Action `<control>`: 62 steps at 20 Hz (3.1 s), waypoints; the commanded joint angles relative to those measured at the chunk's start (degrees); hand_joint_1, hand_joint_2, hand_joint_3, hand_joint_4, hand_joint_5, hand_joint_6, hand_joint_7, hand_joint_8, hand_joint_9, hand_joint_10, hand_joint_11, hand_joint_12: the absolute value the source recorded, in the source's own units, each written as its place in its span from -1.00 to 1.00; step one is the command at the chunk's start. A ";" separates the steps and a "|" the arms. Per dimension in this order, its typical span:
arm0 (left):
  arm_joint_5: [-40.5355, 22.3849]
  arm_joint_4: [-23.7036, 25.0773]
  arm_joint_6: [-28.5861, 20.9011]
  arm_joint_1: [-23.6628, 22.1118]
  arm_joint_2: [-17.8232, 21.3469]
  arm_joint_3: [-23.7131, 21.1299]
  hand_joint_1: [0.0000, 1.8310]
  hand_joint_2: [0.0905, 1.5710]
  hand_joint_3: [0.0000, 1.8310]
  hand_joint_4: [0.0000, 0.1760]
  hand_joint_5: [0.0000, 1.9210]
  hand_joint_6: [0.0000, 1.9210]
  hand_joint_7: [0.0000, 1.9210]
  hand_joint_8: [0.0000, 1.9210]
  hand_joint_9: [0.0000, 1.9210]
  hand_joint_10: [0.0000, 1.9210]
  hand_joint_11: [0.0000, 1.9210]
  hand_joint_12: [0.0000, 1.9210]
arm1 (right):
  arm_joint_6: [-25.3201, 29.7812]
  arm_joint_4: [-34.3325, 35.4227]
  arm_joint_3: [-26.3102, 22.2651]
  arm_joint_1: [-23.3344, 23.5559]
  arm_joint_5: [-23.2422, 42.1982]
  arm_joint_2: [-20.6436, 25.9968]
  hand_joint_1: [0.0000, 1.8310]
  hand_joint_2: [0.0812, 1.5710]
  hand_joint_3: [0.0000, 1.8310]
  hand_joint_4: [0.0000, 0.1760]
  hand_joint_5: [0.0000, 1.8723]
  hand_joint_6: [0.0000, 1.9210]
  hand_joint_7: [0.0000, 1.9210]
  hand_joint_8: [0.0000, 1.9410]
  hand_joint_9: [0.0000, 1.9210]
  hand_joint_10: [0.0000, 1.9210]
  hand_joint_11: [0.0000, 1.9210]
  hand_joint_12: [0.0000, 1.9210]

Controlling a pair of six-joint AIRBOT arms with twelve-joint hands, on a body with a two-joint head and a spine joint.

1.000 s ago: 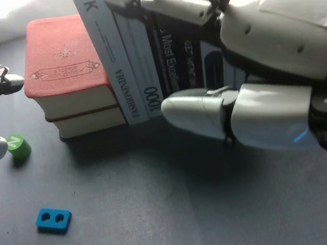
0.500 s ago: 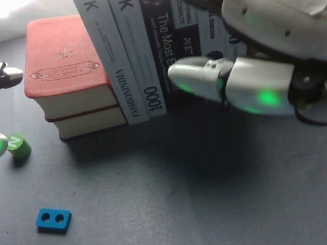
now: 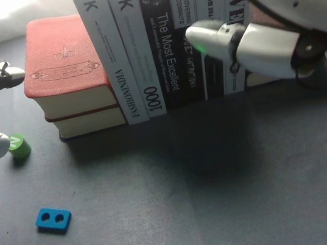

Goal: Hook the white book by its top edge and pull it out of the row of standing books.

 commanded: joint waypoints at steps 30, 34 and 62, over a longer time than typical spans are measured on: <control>4.53 -0.67 0.40 -0.53 0.00 0.44 -1.00 0.68 -0.98 -1.00 -1.00 -1.00 -1.00 -1.00 -1.00 -1.00 -1.00 -1.00 | -4.37 13.93 4.20 0.16 0.26 -1.58 -1.00 0.69 -0.99 -1.00 -0.98 -0.99 -1.00 -1.00 -1.00 -1.00 -1.00 -1.00; 4.48 -0.67 0.40 -0.51 0.00 0.54 -1.00 0.68 -0.98 -1.00 -0.99 -1.00 -1.00 -1.00 -1.00 -1.00 -1.00 -1.00 | -4.41 14.02 4.35 0.38 0.50 -1.59 -1.00 0.68 -0.99 -1.00 -1.00 -1.00 -1.00 -1.00 -1.00 -1.00 -1.00 -1.00; 4.48 -0.70 0.26 -0.65 0.04 0.96 -1.00 0.69 -0.99 -1.00 -0.98 -0.99 -0.99 -1.00 -1.00 -1.00 -1.00 -1.00 | -12.00 14.00 0.91 0.39 0.01 -0.46 -1.00 0.72 -0.99 -1.00 -1.00 -1.00 -1.00 -1.00 -1.00 -1.00 -1.00 -1.00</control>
